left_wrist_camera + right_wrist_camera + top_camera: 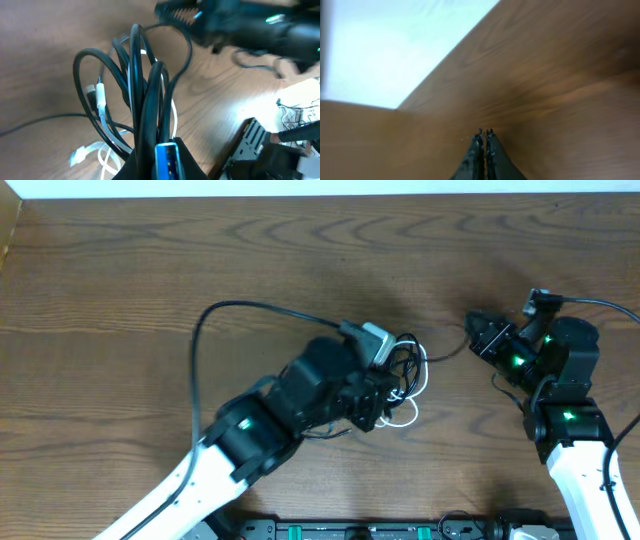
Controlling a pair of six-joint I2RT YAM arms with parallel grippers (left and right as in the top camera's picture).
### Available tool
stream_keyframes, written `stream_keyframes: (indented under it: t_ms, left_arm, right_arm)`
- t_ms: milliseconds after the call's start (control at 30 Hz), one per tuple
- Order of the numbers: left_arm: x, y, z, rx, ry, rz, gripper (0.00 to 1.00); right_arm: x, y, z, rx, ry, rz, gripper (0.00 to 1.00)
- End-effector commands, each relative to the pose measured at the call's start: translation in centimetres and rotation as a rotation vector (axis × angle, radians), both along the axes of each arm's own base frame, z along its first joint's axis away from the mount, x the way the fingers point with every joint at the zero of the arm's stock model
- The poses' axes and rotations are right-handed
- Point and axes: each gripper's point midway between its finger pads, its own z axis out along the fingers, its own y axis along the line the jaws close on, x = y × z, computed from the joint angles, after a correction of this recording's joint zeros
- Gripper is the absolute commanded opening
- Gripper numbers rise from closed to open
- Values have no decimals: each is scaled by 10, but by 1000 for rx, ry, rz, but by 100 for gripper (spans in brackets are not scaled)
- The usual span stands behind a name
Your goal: Untangle cables
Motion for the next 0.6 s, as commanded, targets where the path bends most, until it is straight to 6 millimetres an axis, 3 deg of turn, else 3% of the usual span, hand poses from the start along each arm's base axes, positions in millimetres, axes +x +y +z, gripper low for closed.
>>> stream_keyframes:
  t_ms: [0,67,167,233,333,467,567]
  left_arm:
    - [-11,5,23,-37,-79,-51,8]
    - [-12,8,29,-50,-97,-42,8]
    - [-7,13,30,-42,-111,-10,8]
    - [5,20,27,-20,-110,65,8]
    - [28,38,22,-41,-37,282,8]
    - [53,67,20,-97,35,560,8]
    - [62,81,21,-160,89,695,8]
  right_arm:
    - [0,-16,-5,-144,-14,-26,6]
    - [-6,-4,-8,-132,-7,54,20]
    - [-19,27,1,-60,-45,244,60]
    - [-32,46,9,-8,-75,375,67]
    - [-57,71,19,84,-96,565,89]
    - [-78,79,10,188,22,616,90]
    - [-93,84,1,215,85,654,74]
